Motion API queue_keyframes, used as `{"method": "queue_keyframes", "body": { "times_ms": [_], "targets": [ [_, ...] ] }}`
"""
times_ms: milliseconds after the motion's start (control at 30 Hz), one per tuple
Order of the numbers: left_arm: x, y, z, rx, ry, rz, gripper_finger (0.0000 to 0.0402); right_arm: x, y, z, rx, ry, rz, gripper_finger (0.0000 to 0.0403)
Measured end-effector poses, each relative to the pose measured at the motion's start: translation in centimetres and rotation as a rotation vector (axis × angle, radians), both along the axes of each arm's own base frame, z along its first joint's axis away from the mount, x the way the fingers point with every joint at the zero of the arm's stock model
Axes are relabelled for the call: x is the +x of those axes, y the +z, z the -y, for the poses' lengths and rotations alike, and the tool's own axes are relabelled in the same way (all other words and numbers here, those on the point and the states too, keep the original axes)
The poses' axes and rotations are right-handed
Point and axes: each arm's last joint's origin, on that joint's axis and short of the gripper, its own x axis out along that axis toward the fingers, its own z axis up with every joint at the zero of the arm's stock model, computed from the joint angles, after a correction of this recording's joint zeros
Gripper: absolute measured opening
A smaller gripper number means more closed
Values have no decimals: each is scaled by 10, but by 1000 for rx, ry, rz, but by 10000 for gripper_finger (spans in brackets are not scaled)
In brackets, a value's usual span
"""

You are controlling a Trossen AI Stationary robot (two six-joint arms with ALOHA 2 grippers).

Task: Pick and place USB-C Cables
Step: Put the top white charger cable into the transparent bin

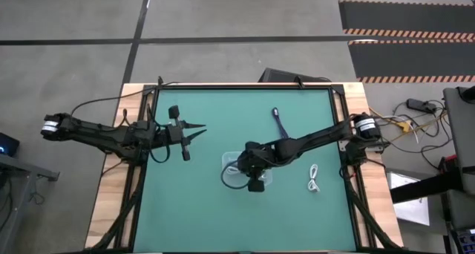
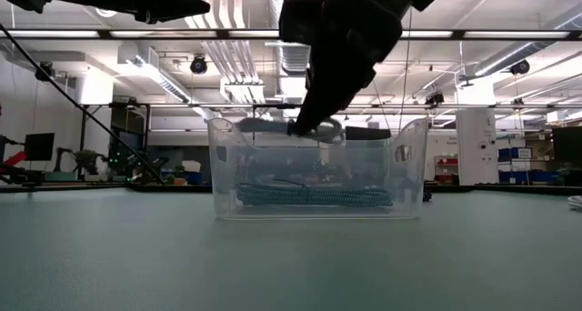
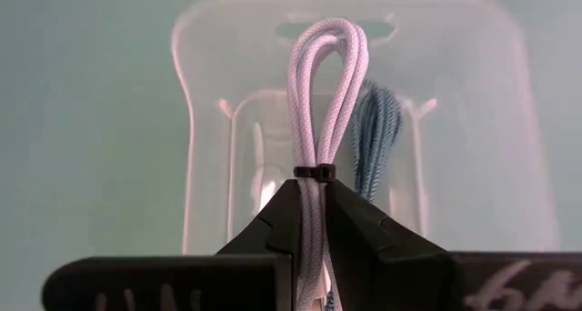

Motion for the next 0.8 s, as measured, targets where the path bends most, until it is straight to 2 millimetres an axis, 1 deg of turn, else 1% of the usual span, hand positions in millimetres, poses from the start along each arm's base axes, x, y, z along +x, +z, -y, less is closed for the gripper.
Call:
{"method": "queue_keyframes", "body": {
  "times_ms": [133, 333, 800],
  "targets": [
    [0, 0, 0, 0, 0, 0, 49, 3, -15, 0, -30, 37, -65, 29],
    [0, 0, 0, 0, 0, -2, 49, 7, -13, 1, -33, 41, -52, 29],
    [0, 0, 0, 0, 0, -2, 49, 3, -20, 1, -45, 61, -75, 29]
  ]
}}
